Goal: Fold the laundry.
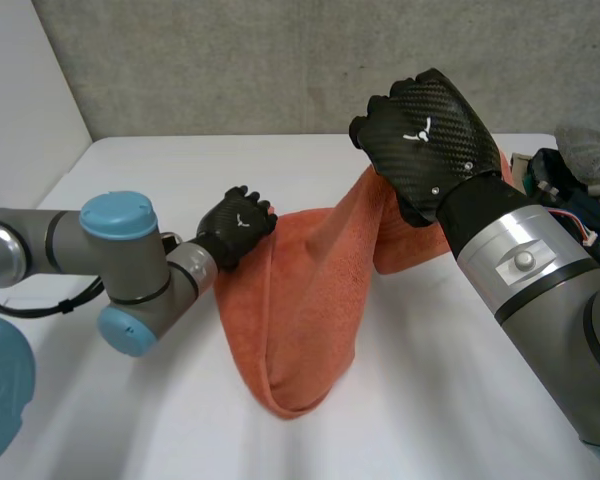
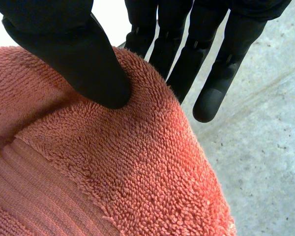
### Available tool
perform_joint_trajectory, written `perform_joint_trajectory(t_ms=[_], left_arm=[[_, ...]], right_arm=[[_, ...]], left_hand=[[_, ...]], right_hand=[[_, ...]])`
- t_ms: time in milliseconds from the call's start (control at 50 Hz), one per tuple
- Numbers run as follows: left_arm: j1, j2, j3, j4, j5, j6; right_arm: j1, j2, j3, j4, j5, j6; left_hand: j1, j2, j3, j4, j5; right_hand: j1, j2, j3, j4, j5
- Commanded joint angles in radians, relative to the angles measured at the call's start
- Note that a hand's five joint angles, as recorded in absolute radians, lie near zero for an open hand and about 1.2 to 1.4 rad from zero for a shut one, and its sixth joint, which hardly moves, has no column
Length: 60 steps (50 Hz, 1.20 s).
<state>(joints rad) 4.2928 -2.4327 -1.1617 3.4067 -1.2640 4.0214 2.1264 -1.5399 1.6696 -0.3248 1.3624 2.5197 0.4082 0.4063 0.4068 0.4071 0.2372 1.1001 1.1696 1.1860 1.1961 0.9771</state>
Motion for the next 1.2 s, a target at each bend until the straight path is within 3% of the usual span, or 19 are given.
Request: perform_joint_trajectory(t_ms=[20,300,360,420,480,660,740,820,900,1060,1200], left_arm=[[0.002,-0.077,0.102,-0.015,-0.002,-0.002],[0.005,-0.149,0.211,-0.084,-0.005,0.004],[0.005,-0.166,0.223,-0.093,-0.006,0.004],[0.007,-0.166,0.224,-0.095,-0.015,0.004],[0.007,-0.155,0.223,-0.093,-0.035,0.002],[0.007,-0.16,0.228,-0.096,-0.04,-0.001],[0.007,-0.172,0.234,-0.099,-0.035,0.001],[0.007,-0.175,0.235,-0.106,-0.035,0.002],[0.007,-0.148,0.224,-0.096,-0.052,0.001],[0.044,0.108,0.117,-0.095,-0.187,-0.093],[0.102,0.446,-0.127,-0.104,-0.215,-0.288]], right_arm=[[-0.011,0.001,0.025,0.0,0.0,0.001],[-0.016,0.004,0.047,0.0,-0.002,-0.001],[-0.017,0.004,0.05,0.001,0.0,0.001],[-0.02,0.004,0.058,0.0,0.001,0.001],[-0.029,0.004,0.067,-0.002,0.001,0.001],[-0.046,0.004,0.078,-0.002,0.0,0.004],[-0.046,0.009,0.081,-0.002,0.0,0.005],[-0.051,0.014,0.082,-0.007,-0.002,0.004],[-0.072,0.017,0.067,-0.008,0.004,0.004],[-0.166,0.014,0.0,0.107,0.032,-0.015],[-0.261,0.018,-0.12,0.435,0.05,-0.142]], left_hand=[[0.199,0.2,0.2,0.2,0.195],[0.639,0.641,0.641,0.64,0.636],[0.584,0.586,0.585,0.585,0.58],[0.188,0.19,0.189,0.189,0.184],[0.005,0.007,0.007,0.006,0.002],[0.034,0.036,0.036,0.035,0.031],[0.304,0.305,0.305,0.305,0.3],[0.986,0.988,0.988,0.988,0.983],[0.988,0.99,0.99,0.989,0.985],[0.988,0.99,0.99,0.989,0.985],[0.988,0.99,0.99,0.989,0.985]], right_hand=[[0.296,0.227,0.21,0.2,0.245],[0.296,0.227,0.21,0.2,0.245],[0.296,0.227,0.21,0.2,0.245],[0.296,0.227,0.21,0.2,0.245],[0.296,0.227,0.21,0.2,0.245],[0.296,0.227,0.21,0.2,0.245],[0.296,0.227,0.21,0.2,0.245],[0.296,0.227,0.21,0.2,0.245],[0.296,0.227,0.21,0.2,0.245],[0.296,0.227,0.21,0.2,0.245],[0.296,0.227,0.21,0.2,0.245]])
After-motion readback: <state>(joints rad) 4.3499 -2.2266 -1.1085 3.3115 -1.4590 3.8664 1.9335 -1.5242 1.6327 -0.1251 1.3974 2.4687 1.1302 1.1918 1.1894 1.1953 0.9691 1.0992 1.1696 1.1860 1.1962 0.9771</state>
